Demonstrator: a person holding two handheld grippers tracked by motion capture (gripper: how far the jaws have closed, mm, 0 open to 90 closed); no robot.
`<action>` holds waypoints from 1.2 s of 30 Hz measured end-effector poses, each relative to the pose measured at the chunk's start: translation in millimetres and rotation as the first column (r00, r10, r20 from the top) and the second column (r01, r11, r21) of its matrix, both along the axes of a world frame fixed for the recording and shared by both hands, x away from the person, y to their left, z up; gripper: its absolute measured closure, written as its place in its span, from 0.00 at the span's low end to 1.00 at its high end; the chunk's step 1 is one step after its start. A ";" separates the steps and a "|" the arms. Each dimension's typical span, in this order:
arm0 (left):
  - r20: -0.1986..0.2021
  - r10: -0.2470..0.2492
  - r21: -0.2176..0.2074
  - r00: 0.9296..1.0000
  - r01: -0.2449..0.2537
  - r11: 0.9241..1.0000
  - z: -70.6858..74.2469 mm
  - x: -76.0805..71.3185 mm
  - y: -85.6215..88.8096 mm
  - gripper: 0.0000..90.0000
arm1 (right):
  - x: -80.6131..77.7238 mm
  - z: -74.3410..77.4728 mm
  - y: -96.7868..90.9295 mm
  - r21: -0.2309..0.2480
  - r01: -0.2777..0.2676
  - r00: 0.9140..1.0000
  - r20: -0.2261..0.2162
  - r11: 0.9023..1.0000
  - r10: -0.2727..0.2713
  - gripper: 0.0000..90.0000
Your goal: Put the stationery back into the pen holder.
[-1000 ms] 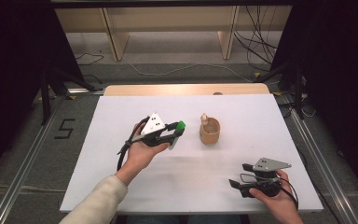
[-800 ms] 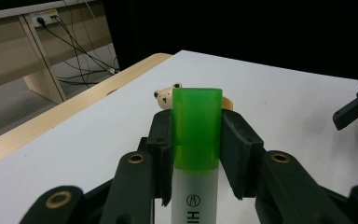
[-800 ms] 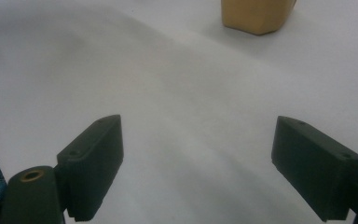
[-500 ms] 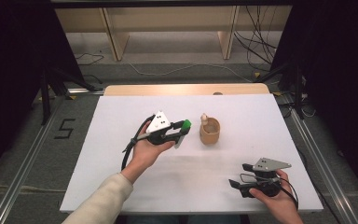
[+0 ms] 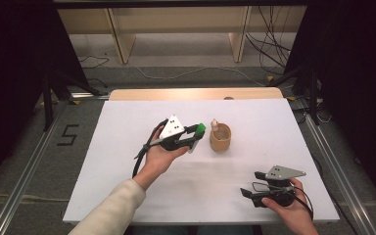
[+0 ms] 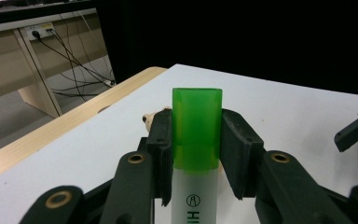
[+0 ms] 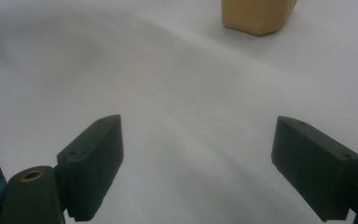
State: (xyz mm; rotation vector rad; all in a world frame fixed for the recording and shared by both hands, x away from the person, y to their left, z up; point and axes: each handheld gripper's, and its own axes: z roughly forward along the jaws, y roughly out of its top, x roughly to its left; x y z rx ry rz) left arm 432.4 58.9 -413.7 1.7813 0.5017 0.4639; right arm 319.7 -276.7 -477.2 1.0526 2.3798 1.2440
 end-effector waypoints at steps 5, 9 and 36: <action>0.005 -0.006 -0.002 1.000 0.006 1.000 -0.4 1.7 -4.9 0.74 | 0.0 -0.2 0.0 0.002 -0.001 1.000 0.001 1.000 0.001 0.19; 0.020 -0.004 -0.009 1.000 0.004 1.000 -0.4 2.5 -7.9 0.74 | -0.3 0.0 0.0 0.001 0.002 1.000 -0.005 1.000 -0.002 0.19; 0.049 -0.026 -0.060 0.998 0.029 0.998 8.9 11.2 -26.8 0.74 | -0.2 -0.1 0.1 0.002 -0.001 1.000 -0.003 1.000 0.001 0.19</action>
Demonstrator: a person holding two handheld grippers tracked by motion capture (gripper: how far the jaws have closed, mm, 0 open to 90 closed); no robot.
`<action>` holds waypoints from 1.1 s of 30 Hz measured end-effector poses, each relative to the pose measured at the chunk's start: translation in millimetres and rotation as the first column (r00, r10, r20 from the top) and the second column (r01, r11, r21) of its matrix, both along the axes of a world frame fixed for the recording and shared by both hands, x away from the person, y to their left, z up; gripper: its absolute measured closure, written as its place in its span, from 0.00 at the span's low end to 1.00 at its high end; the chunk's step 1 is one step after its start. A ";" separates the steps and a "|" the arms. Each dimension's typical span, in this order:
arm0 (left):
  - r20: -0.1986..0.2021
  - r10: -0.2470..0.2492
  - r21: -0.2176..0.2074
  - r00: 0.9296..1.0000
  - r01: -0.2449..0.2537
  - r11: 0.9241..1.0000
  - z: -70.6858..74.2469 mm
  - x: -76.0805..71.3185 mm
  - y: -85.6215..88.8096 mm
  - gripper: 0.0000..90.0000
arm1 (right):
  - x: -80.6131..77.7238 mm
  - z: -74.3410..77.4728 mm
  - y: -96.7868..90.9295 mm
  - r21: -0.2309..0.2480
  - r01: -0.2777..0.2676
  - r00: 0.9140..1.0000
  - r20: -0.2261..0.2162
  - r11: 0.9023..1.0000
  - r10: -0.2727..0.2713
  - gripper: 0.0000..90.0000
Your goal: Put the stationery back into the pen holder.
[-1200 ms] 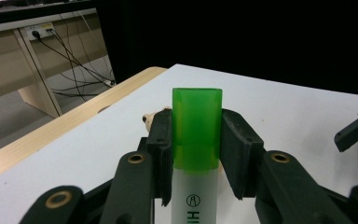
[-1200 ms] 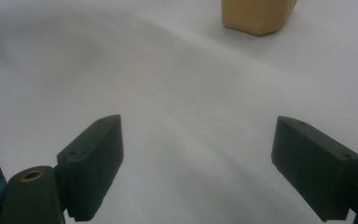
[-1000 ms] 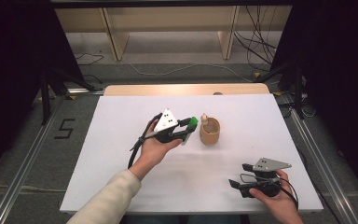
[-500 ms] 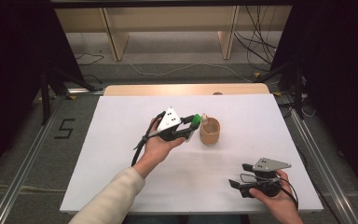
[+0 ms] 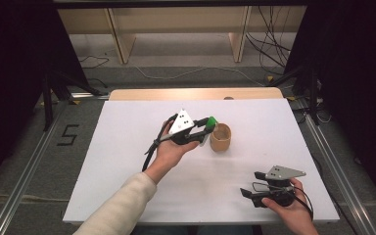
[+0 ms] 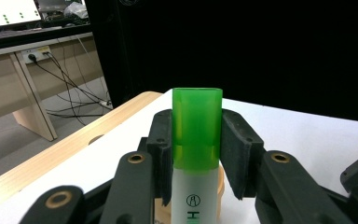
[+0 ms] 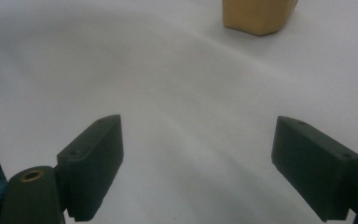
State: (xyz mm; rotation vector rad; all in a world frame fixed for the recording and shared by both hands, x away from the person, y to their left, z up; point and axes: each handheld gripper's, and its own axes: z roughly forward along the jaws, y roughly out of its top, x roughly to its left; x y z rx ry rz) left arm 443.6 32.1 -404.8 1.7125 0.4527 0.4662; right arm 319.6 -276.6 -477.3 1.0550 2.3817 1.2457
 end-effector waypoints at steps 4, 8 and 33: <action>0.001 -0.003 -0.004 1.000 0.003 1.000 1.5 1.1 -3.0 0.74 | 0.1 -0.2 0.0 0.004 0.000 1.000 0.000 1.000 0.000 0.19; 0.001 -0.005 -0.010 1.000 0.005 1.000 2.8 2.2 -5.2 0.74 | -0.1 0.0 -0.1 0.001 0.000 1.000 -0.001 1.000 0.000 0.19; -0.002 -0.023 -0.036 1.000 0.023 0.999 14.0 12.7 -26.8 0.74 | 0.7 -0.6 -0.6 0.004 -0.002 1.000 0.001 1.000 0.002 0.19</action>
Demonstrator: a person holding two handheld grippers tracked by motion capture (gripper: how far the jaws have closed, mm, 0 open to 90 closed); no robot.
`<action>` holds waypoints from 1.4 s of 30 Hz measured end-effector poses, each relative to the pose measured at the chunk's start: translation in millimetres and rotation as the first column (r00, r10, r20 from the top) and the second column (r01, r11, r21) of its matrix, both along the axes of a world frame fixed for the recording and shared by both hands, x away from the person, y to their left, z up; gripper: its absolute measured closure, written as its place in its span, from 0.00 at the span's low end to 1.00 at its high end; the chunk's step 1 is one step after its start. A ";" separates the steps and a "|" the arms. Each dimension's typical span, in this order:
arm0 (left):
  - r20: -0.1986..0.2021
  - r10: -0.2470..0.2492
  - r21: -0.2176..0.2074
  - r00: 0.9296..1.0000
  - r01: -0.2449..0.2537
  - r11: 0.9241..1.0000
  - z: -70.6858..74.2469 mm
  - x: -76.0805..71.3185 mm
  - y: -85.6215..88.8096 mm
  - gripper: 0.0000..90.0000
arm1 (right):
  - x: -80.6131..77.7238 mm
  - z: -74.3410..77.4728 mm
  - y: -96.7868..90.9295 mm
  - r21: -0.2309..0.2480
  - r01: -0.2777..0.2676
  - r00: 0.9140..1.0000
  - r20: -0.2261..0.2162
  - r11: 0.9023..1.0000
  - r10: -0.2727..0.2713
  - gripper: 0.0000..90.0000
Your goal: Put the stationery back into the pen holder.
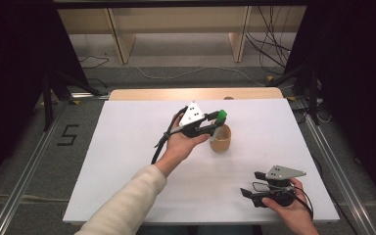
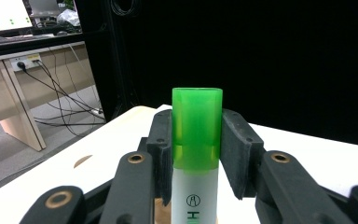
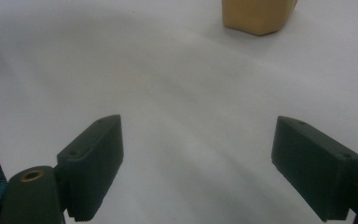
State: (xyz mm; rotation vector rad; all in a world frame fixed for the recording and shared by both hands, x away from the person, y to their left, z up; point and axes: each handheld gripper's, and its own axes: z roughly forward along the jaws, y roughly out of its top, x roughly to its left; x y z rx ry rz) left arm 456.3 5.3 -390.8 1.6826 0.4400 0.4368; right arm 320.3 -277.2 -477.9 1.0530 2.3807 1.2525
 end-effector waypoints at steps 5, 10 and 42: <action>-0.001 -0.002 0.002 1.000 0.002 1.000 1.2 2.9 -3.5 0.74 | 0.1 0.1 -0.2 -0.001 -0.001 1.000 0.001 1.000 0.001 0.19; -0.001 -0.004 -0.002 1.000 0.004 1.000 1.6 5.6 -7.9 0.74 | 0.0 0.1 -0.1 -0.002 -0.001 1.000 -0.001 1.000 0.001 0.19; -0.026 0.015 -0.013 1.000 -0.016 1.000 -14.0 27.2 -21.8 0.74 | 0.0 -0.2 -0.6 -0.003 -0.002 1.000 0.004 1.000 0.002 0.19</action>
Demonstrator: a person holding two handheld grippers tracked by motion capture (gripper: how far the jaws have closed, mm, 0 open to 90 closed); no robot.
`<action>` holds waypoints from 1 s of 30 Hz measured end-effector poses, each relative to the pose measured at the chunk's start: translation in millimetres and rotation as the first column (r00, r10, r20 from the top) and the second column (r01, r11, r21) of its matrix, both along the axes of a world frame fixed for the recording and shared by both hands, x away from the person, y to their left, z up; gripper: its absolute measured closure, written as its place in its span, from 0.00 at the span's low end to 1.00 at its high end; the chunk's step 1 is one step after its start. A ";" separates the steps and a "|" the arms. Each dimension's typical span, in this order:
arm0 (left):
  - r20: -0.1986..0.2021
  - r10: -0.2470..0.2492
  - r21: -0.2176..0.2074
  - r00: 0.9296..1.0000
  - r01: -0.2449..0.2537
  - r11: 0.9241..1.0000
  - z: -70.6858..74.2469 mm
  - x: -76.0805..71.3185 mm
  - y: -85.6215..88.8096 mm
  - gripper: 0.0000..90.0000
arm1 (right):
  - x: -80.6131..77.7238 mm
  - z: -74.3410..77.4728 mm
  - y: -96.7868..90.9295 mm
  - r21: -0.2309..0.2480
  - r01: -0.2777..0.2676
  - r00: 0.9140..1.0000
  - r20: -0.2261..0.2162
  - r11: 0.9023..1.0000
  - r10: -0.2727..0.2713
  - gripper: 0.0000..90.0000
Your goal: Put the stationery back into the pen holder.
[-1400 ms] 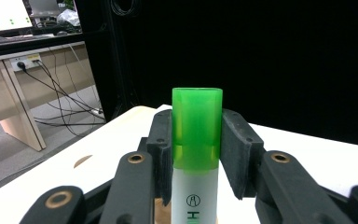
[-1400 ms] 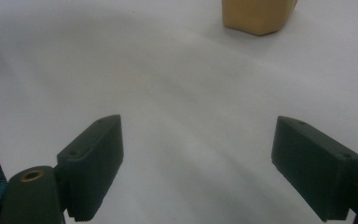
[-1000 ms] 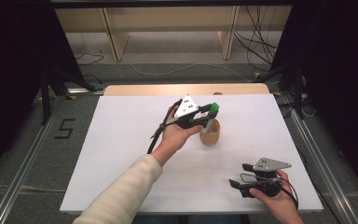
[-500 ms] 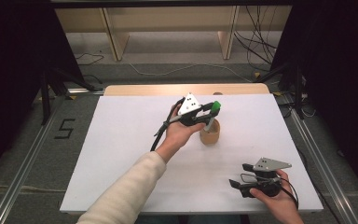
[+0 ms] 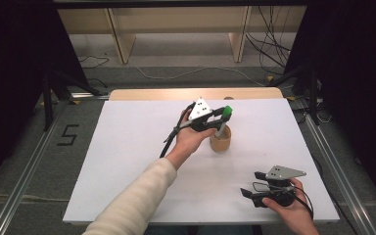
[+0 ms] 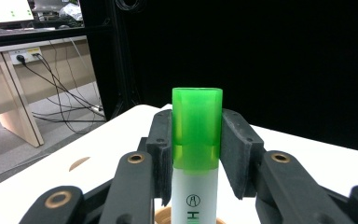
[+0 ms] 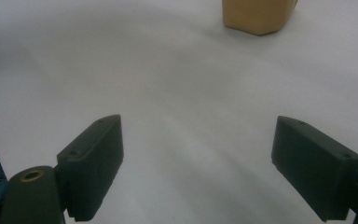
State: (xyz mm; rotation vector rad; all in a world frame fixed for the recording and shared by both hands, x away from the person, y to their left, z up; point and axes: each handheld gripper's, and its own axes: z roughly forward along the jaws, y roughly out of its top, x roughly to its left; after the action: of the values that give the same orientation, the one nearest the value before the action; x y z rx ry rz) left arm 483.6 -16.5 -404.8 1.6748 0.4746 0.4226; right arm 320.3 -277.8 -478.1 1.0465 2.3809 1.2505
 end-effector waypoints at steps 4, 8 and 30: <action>0.001 -0.004 0.003 1.000 0.004 1.000 -2.6 0.6 -2.3 0.74 | -0.2 0.1 0.0 -0.001 0.001 1.000 -0.001 1.000 -0.001 0.19; -0.001 -0.010 0.017 1.000 0.010 1.000 -6.8 0.2 -5.7 0.74 | -0.5 0.2 0.3 0.000 0.001 1.000 -0.005 1.000 -0.001 0.19; -0.022 -0.008 0.094 1.000 0.010 0.996 -29.9 -0.4 -10.3 0.74 | -0.5 -0.1 0.9 0.007 -0.002 1.000 -0.005 1.000 0.002 0.19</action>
State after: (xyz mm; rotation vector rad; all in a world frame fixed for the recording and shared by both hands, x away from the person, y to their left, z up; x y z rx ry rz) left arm 483.2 -26.8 -434.7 1.7730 0.4695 0.4261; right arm 319.8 -277.0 -478.1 1.0505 2.3835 1.2596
